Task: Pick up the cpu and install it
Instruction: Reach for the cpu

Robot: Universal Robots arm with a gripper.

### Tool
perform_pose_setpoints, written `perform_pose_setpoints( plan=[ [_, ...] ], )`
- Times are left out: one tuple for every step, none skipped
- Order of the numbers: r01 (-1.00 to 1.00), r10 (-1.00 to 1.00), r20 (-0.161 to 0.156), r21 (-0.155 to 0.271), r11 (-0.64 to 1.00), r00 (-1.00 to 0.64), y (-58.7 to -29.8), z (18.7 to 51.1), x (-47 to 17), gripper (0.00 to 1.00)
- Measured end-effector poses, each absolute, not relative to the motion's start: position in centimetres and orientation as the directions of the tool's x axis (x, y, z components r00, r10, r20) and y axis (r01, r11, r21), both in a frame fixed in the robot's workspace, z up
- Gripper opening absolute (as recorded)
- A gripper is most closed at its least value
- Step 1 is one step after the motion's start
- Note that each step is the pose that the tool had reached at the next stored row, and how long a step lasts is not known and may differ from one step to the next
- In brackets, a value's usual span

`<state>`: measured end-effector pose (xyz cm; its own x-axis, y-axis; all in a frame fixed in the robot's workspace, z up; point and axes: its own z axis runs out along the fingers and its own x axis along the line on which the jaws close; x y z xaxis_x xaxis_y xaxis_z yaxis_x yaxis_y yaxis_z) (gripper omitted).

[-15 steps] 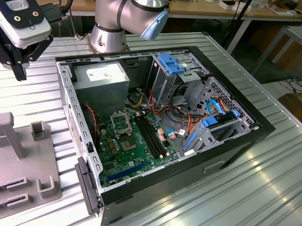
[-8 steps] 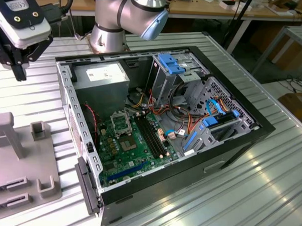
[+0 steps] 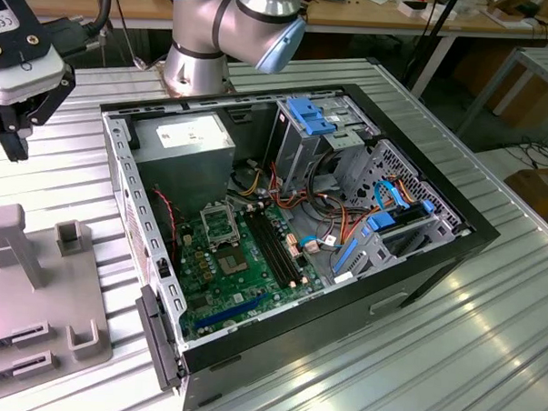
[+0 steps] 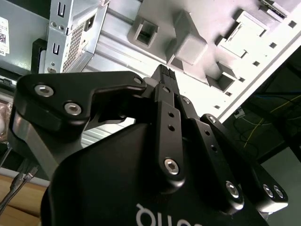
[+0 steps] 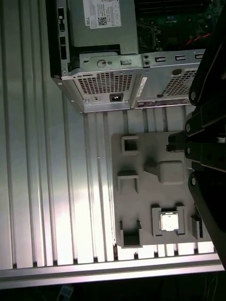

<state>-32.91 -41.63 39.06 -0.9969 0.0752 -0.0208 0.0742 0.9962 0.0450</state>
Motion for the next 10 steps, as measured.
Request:
perform_pose_setpoints(
  plan=[
    [0.074,0.075,-0.021,0.045,0.996,-0.997,-41.6,39.1,-33.0,0.11],
    [0.074,0.075,-0.021,0.045,0.996,-0.997,-41.6,39.1,-33.1,0.11],
    [0.074,0.075,-0.021,0.045,0.996,-0.997,-41.7,39.1,-33.2,0.11],
    [0.074,0.075,-0.021,0.045,0.996,-0.997,-41.7,39.1,-33.3,0.11],
    [0.074,0.075,-0.021,0.045,0.996,-0.997,-41.7,39.0,-33.4,0.11],
    [0.074,0.075,-0.021,0.045,0.996,-0.997,-41.7,39.0,-33.6,0.11],
    [0.074,0.075,-0.021,0.045,0.996,-0.997,-41.7,39.0,-33.7,0.11],
    [0.074,0.075,-0.021,0.045,0.996,-0.997,-41.7,39.0,-33.8,0.11],
    [0.074,0.075,-0.021,0.045,0.996,-0.997,-41.7,39.0,-34.0,0.11],
    [0.074,0.075,-0.021,0.045,0.996,-0.997,-41.7,39.0,-34.1,0.11]
  ],
)
